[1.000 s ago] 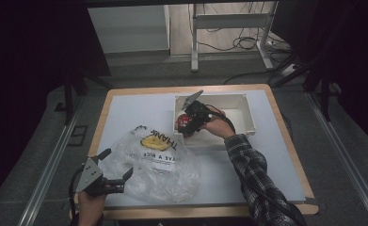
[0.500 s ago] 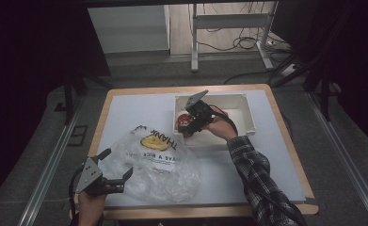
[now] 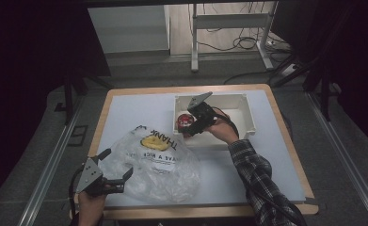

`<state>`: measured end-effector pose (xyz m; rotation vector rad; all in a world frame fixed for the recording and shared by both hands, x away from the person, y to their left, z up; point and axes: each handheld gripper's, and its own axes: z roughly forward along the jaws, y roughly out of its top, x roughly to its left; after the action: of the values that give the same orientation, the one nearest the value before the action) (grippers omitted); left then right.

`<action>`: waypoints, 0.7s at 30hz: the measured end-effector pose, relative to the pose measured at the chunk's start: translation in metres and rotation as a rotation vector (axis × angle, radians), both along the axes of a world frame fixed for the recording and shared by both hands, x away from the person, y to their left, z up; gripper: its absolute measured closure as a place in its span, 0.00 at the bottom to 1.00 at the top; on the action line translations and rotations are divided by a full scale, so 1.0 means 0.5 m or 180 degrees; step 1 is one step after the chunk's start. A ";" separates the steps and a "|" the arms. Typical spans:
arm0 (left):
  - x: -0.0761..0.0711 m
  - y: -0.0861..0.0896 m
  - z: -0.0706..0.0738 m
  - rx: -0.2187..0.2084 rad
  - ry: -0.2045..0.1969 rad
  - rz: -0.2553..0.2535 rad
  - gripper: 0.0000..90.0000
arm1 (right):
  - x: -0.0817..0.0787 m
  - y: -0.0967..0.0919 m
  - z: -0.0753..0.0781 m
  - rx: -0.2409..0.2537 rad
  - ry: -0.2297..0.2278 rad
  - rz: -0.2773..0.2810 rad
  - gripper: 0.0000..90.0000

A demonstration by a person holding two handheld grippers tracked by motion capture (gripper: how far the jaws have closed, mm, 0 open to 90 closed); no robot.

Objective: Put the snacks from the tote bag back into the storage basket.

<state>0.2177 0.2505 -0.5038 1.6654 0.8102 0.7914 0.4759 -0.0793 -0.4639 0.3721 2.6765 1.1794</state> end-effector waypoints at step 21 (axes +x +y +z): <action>-0.001 0.001 0.001 -0.0001 -0.0002 -0.0004 0.01 | -0.021 -0.017 -0.001 0.0197 -0.0041 -0.0202 0.05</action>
<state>0.2172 0.2507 -0.5035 1.6651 0.8087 0.7909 0.4656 -0.0878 -0.4643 0.4540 2.6019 1.2438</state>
